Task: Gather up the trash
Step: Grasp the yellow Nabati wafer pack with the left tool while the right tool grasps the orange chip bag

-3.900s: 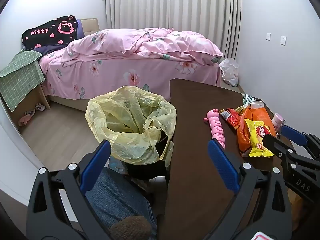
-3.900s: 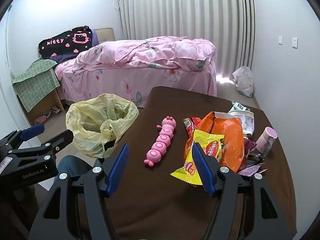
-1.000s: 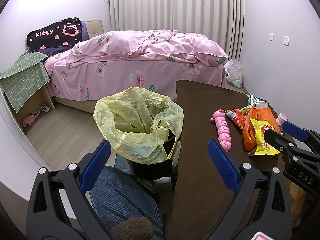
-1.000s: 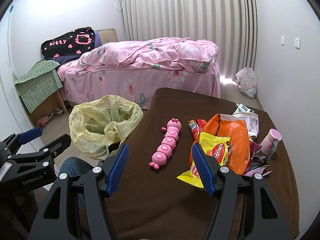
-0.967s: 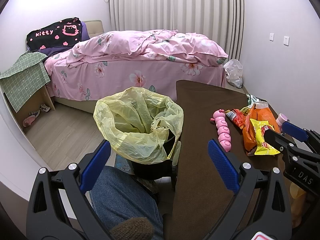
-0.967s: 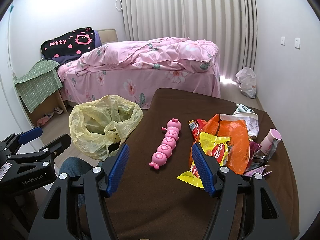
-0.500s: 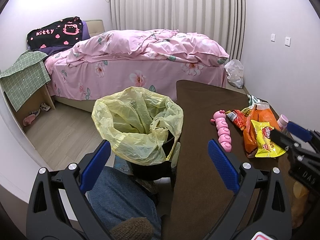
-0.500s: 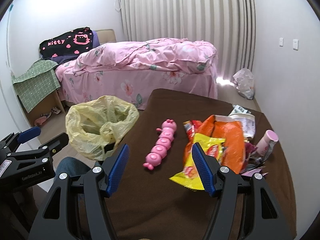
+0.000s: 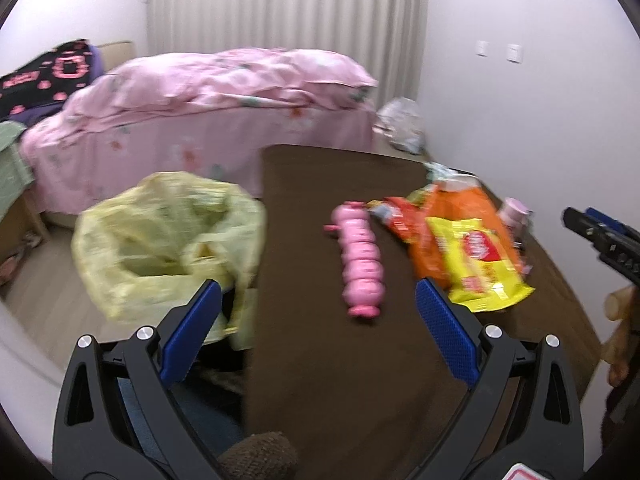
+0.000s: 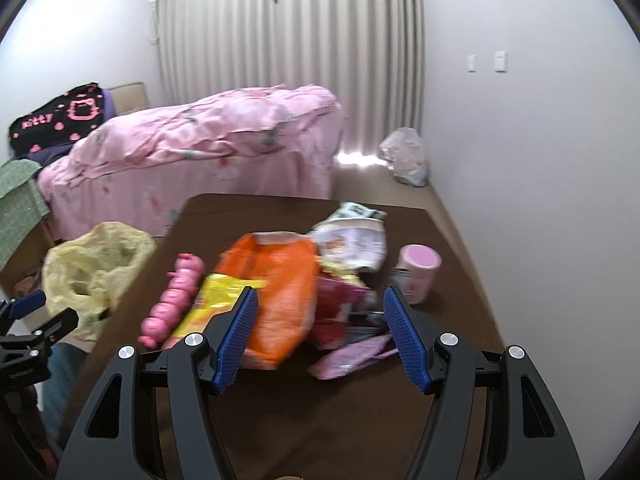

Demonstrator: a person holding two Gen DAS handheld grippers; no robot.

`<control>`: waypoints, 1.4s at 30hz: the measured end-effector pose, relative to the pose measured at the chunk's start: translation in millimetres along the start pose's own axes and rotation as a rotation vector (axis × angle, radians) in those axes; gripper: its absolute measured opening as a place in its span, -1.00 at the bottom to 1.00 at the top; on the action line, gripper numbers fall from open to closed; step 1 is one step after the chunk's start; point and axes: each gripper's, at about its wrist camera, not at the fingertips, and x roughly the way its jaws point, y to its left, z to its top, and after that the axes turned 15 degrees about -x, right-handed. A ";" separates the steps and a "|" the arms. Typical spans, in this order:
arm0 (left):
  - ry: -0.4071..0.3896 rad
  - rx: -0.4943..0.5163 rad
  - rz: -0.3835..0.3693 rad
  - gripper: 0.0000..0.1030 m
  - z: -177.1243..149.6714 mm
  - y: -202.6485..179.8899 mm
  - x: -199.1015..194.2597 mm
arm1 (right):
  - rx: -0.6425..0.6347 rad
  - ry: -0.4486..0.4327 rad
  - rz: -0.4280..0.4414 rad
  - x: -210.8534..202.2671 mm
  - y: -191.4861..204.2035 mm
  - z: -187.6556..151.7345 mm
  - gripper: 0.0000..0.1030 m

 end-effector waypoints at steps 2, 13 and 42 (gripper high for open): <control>0.033 0.018 -0.062 0.82 1.4 -17.7 14.8 | 0.002 0.012 -0.024 4.5 -12.2 -8.4 0.20; 0.287 -0.001 -0.227 0.60 4.8 -100.6 100.3 | 0.053 0.110 -0.051 25.3 -44.9 -53.5 0.20; 0.387 -0.039 -0.417 0.81 -13.6 -21.2 59.9 | -0.019 0.081 0.262 61.3 24.1 -19.7 0.20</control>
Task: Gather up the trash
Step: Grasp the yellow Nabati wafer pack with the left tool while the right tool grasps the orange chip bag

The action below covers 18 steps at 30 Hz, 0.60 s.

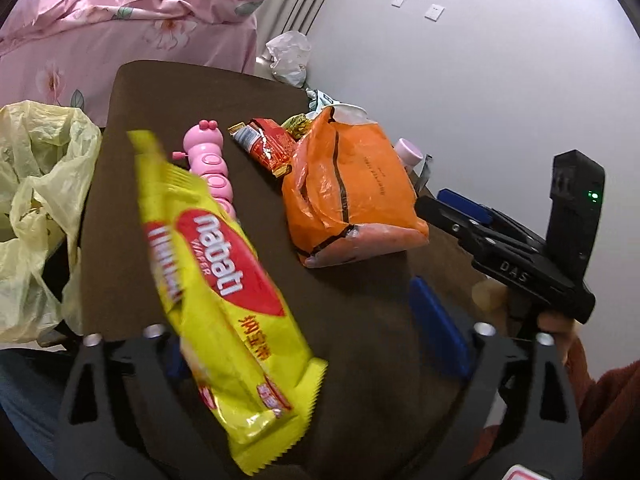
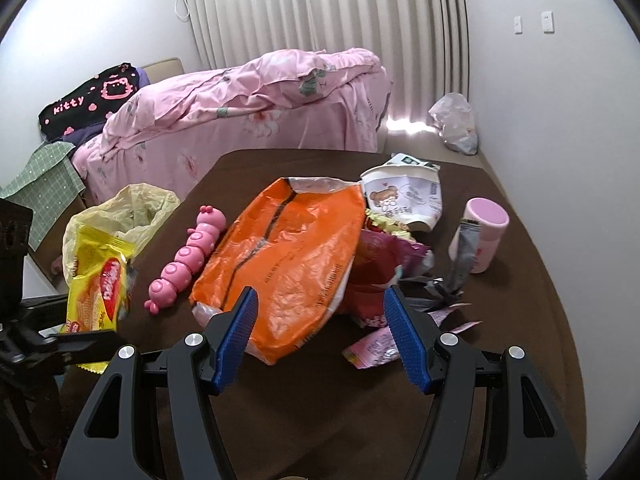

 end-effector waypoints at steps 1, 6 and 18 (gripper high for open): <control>-0.010 0.006 0.001 0.82 -0.4 0.7 -2.9 | -0.005 0.003 0.000 1.0 1.5 -1.0 0.20; -0.022 0.058 0.044 0.81 -11.4 2.7 -14.7 | -0.044 0.017 -0.043 1.8 6.6 -6.7 0.20; -0.029 -0.083 0.144 0.48 -26.9 36.9 -22.4 | 0.064 0.012 0.010 2.9 -12.0 -18.1 0.20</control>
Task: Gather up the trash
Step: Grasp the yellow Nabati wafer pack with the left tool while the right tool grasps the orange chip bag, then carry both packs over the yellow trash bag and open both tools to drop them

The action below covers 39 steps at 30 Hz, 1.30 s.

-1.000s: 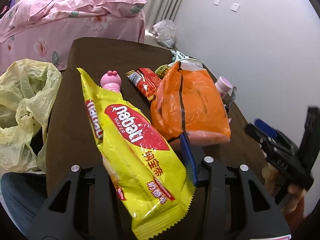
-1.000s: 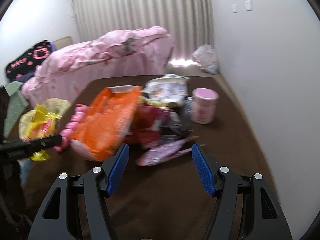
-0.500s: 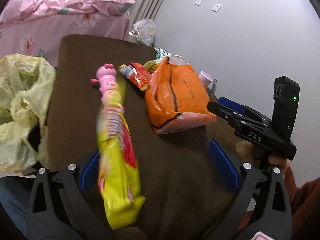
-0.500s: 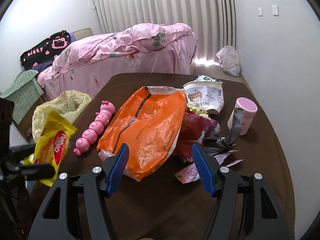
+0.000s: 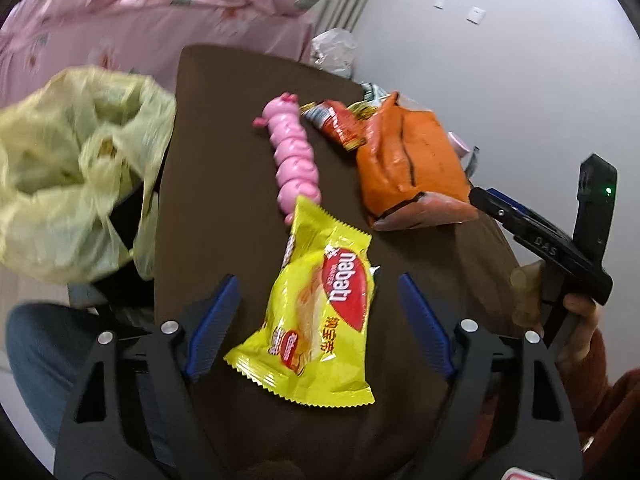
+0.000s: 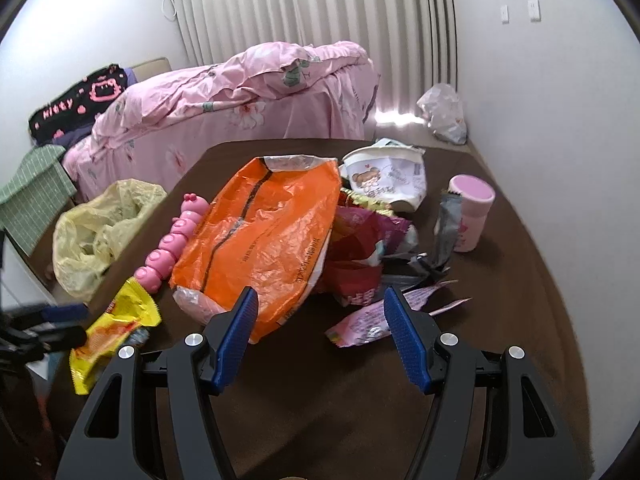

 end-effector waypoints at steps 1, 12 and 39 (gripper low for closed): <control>0.001 -0.011 -0.002 0.48 -0.5 1.4 1.8 | 0.011 -0.003 0.019 3.0 0.7 0.9 0.20; -0.038 -0.001 0.035 0.46 -5.9 1.5 -7.3 | -0.027 -0.046 0.115 25.1 18.7 26.3 -0.66; -0.078 0.062 0.055 -0.86 -9.0 -11.3 -18.0 | -0.147 -0.175 0.005 -73.9 9.5 21.7 -0.85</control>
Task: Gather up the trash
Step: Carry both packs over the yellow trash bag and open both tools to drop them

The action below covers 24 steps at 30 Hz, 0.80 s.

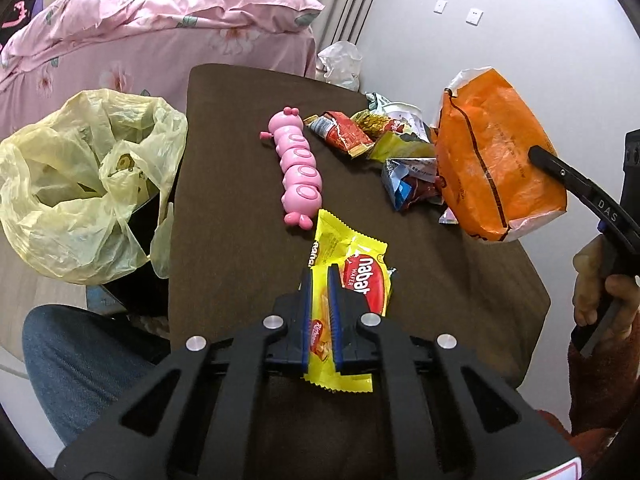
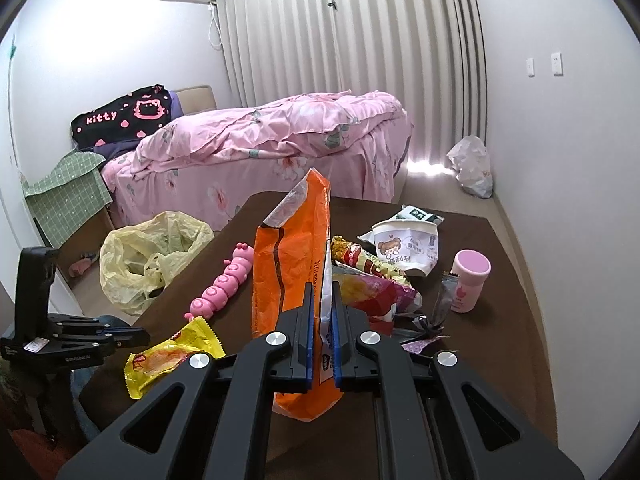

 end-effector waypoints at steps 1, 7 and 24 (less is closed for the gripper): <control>0.003 -0.005 -0.006 -0.86 0.0 0.6 -0.9 | -0.007 -0.002 -0.003 -1.4 0.8 0.2 -0.85; 0.030 -0.035 -0.002 -0.13 -5.7 6.4 -2.4 | 0.002 -0.006 -0.011 -9.7 -1.6 -3.5 -0.85; -0.068 0.061 0.079 -0.71 -9.6 -12.7 -25.2 | 0.065 -0.028 0.017 -22.9 -1.8 -13.3 -0.85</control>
